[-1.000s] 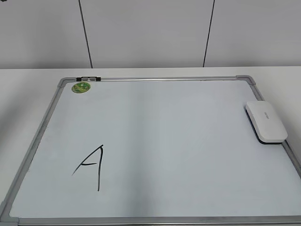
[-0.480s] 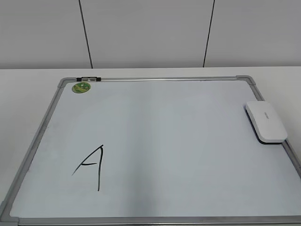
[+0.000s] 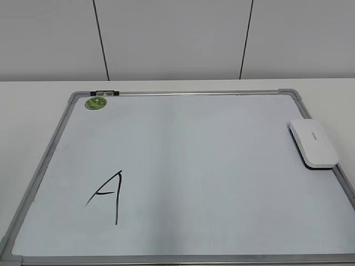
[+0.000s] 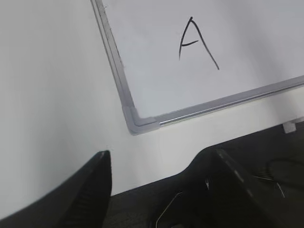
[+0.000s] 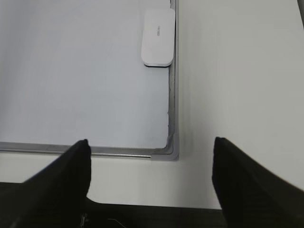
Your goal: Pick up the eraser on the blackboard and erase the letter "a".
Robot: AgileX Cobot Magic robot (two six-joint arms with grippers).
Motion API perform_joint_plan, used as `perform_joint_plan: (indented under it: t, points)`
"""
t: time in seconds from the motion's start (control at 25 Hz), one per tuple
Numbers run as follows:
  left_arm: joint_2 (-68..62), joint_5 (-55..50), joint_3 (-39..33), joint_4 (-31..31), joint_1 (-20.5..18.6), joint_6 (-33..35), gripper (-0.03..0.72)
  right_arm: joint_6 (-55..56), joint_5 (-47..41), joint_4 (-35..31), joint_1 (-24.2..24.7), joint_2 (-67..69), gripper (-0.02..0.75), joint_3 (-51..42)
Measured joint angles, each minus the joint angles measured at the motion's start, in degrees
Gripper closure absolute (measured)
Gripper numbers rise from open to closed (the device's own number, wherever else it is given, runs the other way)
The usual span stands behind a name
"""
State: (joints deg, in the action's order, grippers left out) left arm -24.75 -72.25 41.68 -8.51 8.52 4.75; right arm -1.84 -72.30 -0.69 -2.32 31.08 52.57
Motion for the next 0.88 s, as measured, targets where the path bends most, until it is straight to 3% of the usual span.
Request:
perform_joint_plan:
  t: [0.36, 0.52, 0.88]
  points:
    - [5.4, 3.1, -9.6, 2.0, 0.0, 0.0, 0.214, 0.1, -0.1, 1.3, -0.3, -9.4, 0.149, -15.1]
    - [5.4, 5.8, -10.7, 2.7, 0.0, 0.0, 0.215, 0.1, -0.1, 1.4, -0.3, -11.1, 0.15, -21.4]
    - [5.4, 9.5, -12.4, 3.9, 0.0, 0.0, 0.215, 0.6, 3.5, 1.4, -0.3, -11.1, 0.15, -22.7]
